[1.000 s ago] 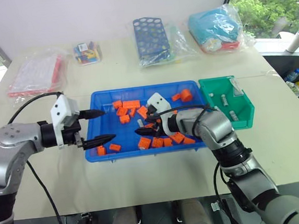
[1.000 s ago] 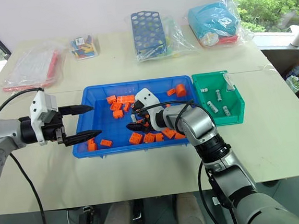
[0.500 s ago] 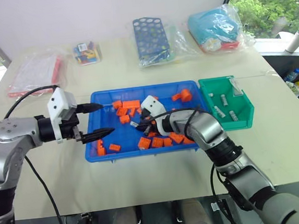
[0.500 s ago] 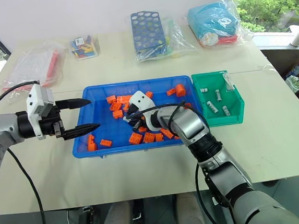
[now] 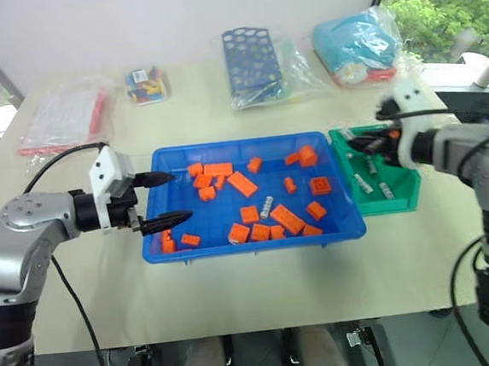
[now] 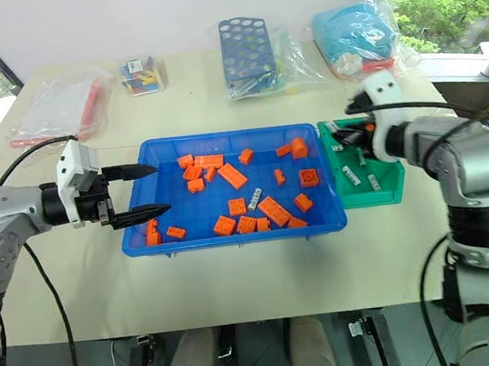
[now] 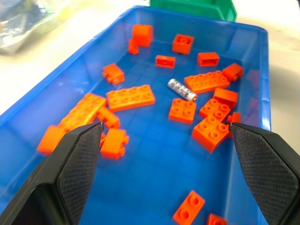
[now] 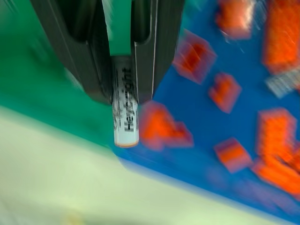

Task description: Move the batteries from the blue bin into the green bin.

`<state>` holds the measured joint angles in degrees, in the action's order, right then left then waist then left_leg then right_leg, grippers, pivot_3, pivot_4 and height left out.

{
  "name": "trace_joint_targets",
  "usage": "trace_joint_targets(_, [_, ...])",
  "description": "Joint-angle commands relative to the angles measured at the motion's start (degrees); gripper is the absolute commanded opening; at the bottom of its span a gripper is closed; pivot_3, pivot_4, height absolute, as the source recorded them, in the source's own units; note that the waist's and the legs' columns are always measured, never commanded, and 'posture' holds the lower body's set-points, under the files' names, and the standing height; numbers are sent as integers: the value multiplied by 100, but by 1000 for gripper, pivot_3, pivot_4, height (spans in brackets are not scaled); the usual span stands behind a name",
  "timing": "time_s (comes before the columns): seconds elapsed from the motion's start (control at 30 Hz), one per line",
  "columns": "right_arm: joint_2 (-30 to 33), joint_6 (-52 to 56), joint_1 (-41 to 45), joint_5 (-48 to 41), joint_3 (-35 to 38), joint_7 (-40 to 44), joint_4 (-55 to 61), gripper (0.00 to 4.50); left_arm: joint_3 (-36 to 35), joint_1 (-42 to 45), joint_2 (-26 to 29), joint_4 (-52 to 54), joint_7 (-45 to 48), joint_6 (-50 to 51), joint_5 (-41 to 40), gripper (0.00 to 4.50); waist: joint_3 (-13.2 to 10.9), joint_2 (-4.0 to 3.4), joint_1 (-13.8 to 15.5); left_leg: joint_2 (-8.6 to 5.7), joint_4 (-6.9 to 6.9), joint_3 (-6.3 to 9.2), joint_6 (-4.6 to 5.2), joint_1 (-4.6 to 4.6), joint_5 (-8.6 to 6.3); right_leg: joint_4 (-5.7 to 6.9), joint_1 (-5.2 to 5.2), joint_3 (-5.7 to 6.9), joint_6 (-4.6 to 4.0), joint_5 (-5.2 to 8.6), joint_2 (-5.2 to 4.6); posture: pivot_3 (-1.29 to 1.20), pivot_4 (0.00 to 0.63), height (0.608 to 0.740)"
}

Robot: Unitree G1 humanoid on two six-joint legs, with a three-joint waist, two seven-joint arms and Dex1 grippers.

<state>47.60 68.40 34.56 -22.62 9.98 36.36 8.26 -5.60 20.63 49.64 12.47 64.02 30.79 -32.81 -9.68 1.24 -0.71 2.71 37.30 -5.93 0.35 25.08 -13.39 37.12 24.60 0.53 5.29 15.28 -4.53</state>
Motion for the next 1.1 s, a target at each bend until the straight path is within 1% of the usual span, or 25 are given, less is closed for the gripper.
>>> trace_joint_targets(0.03, [71, -12, -84, -93, 371, -88, 208, 1098, 58, 185, -31, -52, 63, -147, 90, 4500, 0, 0, -46, 1, 0, -1, 0, -2, 0, 0, 0, -1, 1, 0, 2, 0, 150, 737])
trace_joint_targets(0.07, [12, 4, -120, -133, 362, -123, 282, 1394, 92, 239, -56, -82, 73, -152, 99, 4500, 0, 0, -50, 3, 0, 0, 0, -3, 0, 1, 0, -1, 2, -1, 4, 0, 150, 737])
trace_joint_targets(0.13, [-2, -86, -152, -95, 229, -164, 371, 2475, 131, 308, -83, -129, 104, -167, 117, 4500, 0, 0, -47, 3, -2, 0, 0, -5, 0, 2, 0, -2, 3, -1, 7, 0, 150, 737])
trace_joint_targets(0.17, [11, -168, -129, -53, 147, -169, 374, 2905, 150, 336, -85, -151, 126, -194, 142, 4500, -1, -2, -41, 4, -2, 0, 0, -5, 0, 2, 0, -2, 3, -1, 8, 0, 150, 737])
trace_joint_targets(0.27, [-25, -220, -30, -76, 117, -185, 344, 2905, 174, 372, -83, -194, 165, -255, 191, 4500, -1, -2, -14, 2, -1, 0, 0, -3, 0, 1, 0, -3, 3, -1, 6, 0, 150, 737])
trace_joint_targets(0.33, [-235, -338, 257, -203, -39, -130, 424, 2905, 156, 385, -83, -237, 178, -269, 200, 4500, -1, -2, -7, 1, 0, -1, 0, -2, 0, 1, 0, -3, 3, -1, 4, 0, 150, 737])
trace_joint_targets(0.43, [-794, -406, 624, -343, -584, -43, 553, 2905, 141, 383, -96, -224, 172, -250, 210, 4500, -1, -2, -53, 4, 4, 0, 0, -3, 1, 1, 0, -3, 3, -1, 7, 0, 150, 737])
trace_joint_targets(0.6, [-1366, -847, 614, 87, -1743, -78, 293, 2905, 79, 309, -82, -63, 127, -162, 169, 4500, -1, -1, 11, 4, -4, 6, -1, 3, 1, 5, 2, 0, 3, -1, 10, 0, 150, 737])
trace_joint_targets(0.7, [-1522, -1227, 512, 386, -2326, -23, 90, 2905, -1, 214, -33, 56, 82, -103, 137, 4500, -1, -1, 9, 0, 12, 7, 0, 24, 1, 3, 10, 0, 5, -2, 2, 0, 150, 737])
trace_joint_targets(0.83, [-1477, -1762, 404, 702, -2705, 172, -196, 2905, -157, 94, 43, 191, 12, 7, 56, 4500, -1, -1, 1, -1, 33, 6, 2, 28, 0, 3, 7, 0, 13, -6, -5, 0, 150, 737])
trace_joint_targets(0.93, [-1447, -1926, 349, 780, -2788, 354, -310, 3745, -230, 21, 85, 269, -35, 64, 24, 4500, -1, -1, -2, 0, 36, 6, 2, 27, 0, 5, 7, 0, 14, -7, -1, 0, 150, 737])
trace_joint_targets(0.97, [-1423, -1992, 328, 816, -2839, 439, -318, 4224, -253, -1, 99, 291, -54, 79, 15, 4500, -1, -1, -3, 0, 36, 7, 2, 27, 0, 6, 7, 0, 14, -7, -1, 0, 150, 737])
trace_joint_targets(1.0, [-1404, -2044, 310, 847, -2880, 521, -318, 4457, -273, -20, 109, 309, -69, 90, 6, 4500, -1, -1, -4, 0, 36, 7, 2, 27, 0, 6, 7, 0, 14, -7, 0, 0, 150, 737])
trace_joint_targets(1.1, [-1402, -2134, 290, 910, -2896, 672, -305, 4457, -324, -74, 133, 349, -94, 108, -9, 4500, -1, -1, -6, 0, 36, 6, 2, 27, 0, 6, 7, 0, 15, -8, 1, 0, 150, 737])
